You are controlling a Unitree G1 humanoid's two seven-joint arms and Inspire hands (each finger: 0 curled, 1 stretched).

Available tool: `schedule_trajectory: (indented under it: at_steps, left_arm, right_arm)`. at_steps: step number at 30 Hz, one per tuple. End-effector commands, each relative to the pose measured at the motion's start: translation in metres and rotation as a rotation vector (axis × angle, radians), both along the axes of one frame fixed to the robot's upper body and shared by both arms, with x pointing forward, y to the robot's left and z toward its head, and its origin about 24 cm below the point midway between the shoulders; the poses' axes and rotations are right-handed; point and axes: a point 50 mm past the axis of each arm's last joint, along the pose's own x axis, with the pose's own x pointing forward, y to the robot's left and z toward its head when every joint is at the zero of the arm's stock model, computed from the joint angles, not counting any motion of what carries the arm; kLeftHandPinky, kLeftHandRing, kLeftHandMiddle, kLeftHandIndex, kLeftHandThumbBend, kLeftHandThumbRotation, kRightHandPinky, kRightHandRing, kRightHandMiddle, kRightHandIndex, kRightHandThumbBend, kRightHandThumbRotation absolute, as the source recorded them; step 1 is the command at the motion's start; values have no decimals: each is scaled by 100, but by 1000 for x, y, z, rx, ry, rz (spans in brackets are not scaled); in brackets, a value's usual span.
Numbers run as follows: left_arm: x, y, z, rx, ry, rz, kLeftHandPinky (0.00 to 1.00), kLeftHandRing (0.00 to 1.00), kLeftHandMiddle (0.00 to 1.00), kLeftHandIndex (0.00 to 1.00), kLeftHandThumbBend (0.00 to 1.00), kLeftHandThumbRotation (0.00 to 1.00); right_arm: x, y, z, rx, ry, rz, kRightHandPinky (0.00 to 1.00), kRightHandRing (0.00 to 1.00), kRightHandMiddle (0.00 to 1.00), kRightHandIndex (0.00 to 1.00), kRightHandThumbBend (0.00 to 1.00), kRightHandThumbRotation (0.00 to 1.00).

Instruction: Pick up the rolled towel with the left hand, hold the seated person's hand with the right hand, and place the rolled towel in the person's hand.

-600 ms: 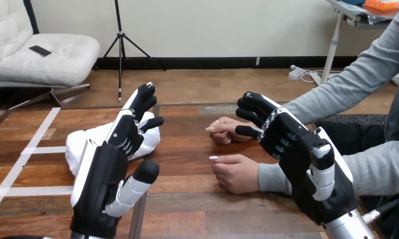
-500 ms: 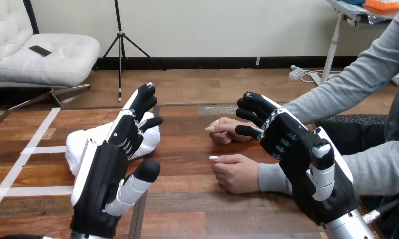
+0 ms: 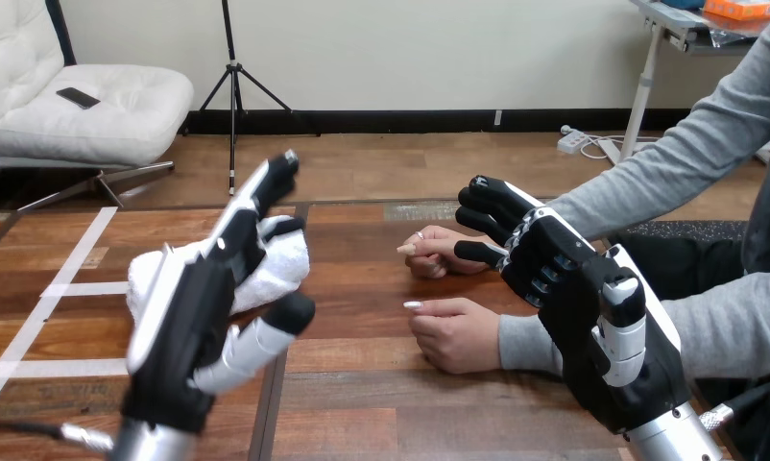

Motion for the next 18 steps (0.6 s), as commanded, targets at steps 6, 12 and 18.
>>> schedule_trajectory:
  at_steps: [6, 12, 18]
  left_arm:
    - [29, 8, 40, 83, -185, -16, 84, 95, 95, 92, 100, 86]
    - [44, 13, 50, 100, -197, 2, 84, 95, 97, 93, 100, 85]
    - [56, 16, 55, 121, -196, 9, 90, 98, 98, 94, 100, 84]
  right_arm:
    - [13, 7, 18, 15, -97, 19, 85, 91, 90, 88, 100, 100]
    - [14, 7, 18, 11, -98, 15, 85, 91, 90, 88, 100, 100]
    - [15, 7, 18, 12, -95, 17, 84, 90, 89, 87, 100, 100]
